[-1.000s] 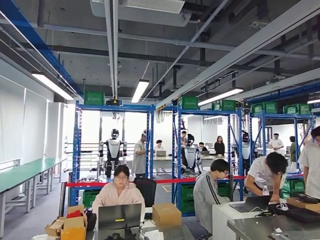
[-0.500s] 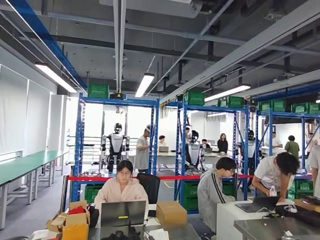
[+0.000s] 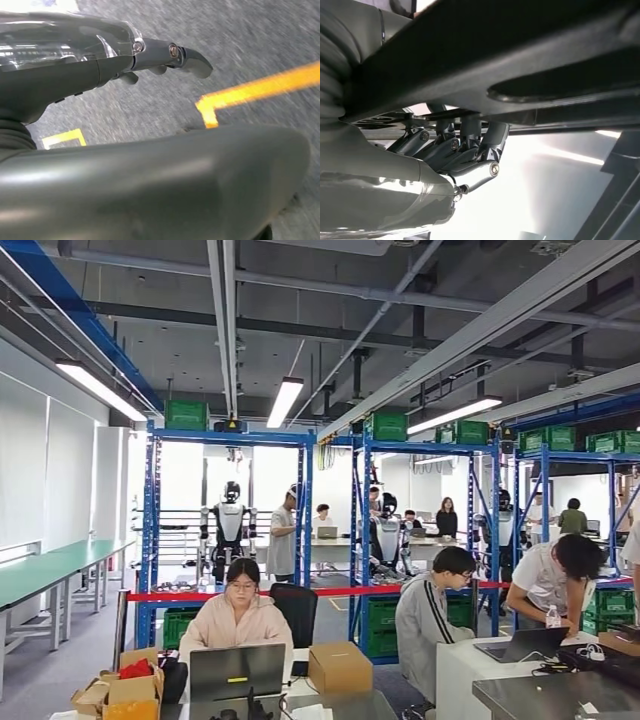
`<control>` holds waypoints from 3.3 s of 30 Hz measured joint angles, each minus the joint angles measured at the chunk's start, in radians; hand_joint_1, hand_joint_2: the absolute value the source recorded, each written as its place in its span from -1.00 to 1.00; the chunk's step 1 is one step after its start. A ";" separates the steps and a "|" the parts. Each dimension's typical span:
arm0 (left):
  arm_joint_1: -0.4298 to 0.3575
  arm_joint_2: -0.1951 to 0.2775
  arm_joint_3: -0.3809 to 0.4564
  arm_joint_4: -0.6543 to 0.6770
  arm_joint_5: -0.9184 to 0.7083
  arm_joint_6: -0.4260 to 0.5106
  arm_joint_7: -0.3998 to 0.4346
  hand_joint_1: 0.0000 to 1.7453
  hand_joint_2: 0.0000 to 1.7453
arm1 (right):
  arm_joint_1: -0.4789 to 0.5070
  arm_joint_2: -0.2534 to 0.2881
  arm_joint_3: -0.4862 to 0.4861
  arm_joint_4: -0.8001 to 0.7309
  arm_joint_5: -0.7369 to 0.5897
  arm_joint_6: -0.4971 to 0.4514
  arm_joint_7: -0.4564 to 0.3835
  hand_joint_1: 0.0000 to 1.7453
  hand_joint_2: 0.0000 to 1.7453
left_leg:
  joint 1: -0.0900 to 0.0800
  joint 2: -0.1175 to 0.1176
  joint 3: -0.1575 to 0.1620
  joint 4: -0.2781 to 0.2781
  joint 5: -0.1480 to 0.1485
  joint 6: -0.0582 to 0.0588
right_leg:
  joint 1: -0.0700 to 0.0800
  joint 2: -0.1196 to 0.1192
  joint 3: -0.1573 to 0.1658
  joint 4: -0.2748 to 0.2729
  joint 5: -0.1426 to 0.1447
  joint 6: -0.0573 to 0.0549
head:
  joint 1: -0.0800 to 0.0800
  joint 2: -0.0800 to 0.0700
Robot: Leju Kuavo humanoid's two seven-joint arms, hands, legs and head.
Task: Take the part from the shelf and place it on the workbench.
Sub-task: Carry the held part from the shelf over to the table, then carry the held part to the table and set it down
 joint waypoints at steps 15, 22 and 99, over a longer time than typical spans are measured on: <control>0.005 0.003 -0.001 0.000 -0.005 0.001 -0.006 -1.00 1.00 | 0.000 0.000 -0.004 -0.001 -0.001 0.000 0.001 1.00 1.00 | 0.004 0.007 -0.165 -0.006 0.104 0.023 | -0.011 0.006 0.150 0.077 -0.146 0.049 | -0.001 0.000; 0.005 0.004 -0.001 0.000 -0.008 0.001 -0.008 -1.00 1.00 | 0.001 -0.002 -0.004 -0.003 -0.001 0.000 0.001 1.00 1.00 | 0.004 0.002 -0.065 -0.025 0.034 0.029 | -0.010 -0.001 -0.054 0.220 -0.179 0.050 | -0.001 0.000; -0.027 -0.028 -0.013 0.000 -0.060 -0.016 -0.024 -1.00 1.00 | -0.393 0.016 0.000 0.460 0.264 -0.282 0.169 1.00 1.00 | 0.006 0.003 -0.205 0.097 0.068 -0.023 | -0.009 -0.011 0.065 -0.034 -0.017 0.007 | -0.002 0.000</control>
